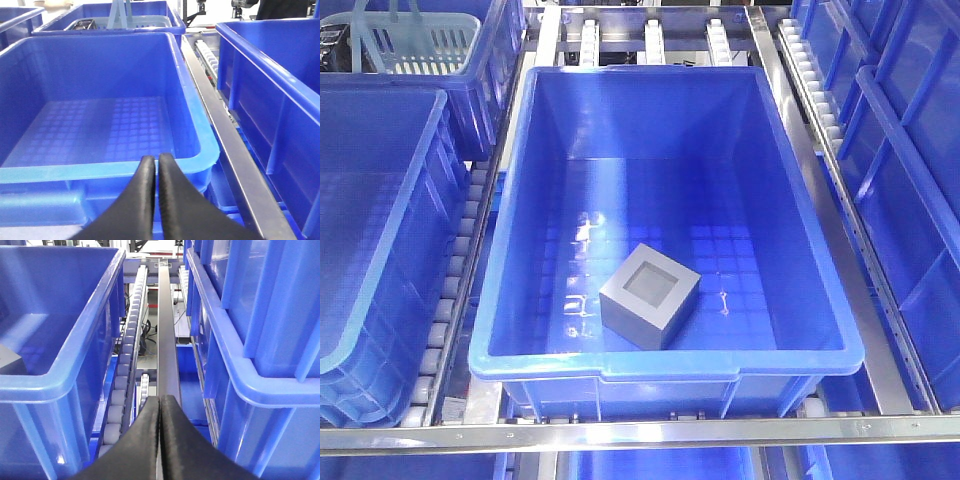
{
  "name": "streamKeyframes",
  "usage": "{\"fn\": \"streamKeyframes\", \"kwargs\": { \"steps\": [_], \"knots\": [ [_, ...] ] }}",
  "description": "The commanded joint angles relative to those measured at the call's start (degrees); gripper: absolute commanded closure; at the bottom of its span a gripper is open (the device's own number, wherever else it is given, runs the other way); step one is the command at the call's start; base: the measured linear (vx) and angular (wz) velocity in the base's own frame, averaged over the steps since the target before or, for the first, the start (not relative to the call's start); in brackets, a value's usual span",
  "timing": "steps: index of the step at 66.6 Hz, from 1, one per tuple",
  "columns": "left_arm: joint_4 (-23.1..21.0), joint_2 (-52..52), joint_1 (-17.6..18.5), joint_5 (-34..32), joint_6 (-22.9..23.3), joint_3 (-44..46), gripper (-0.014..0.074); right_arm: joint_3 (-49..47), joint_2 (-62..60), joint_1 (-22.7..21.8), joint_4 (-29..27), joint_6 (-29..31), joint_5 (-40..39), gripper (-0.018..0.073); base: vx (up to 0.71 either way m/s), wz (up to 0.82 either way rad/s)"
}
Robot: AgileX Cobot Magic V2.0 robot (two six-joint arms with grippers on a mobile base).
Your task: Sort gray base to blue bin
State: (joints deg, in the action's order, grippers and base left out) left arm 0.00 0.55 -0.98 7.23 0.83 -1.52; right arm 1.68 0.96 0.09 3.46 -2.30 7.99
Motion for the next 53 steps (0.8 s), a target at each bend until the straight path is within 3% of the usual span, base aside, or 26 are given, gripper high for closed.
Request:
{"fn": "streamKeyframes", "kwargs": {
  "steps": [1,53],
  "knots": [
    [1.1,1.0,-0.18,-4.23,0.94,-1.7,0.0602,0.97,0.57,0.12,0.37,0.4,-4.52,0.0568,0.0,0.0],
    [1.25,0.95,0.09,-3.91,0.94,-1.66,0.0602,0.97,0.57,0.12,0.37,0.4,-4.52,0.0568,0.0,0.0]
  ]
}}
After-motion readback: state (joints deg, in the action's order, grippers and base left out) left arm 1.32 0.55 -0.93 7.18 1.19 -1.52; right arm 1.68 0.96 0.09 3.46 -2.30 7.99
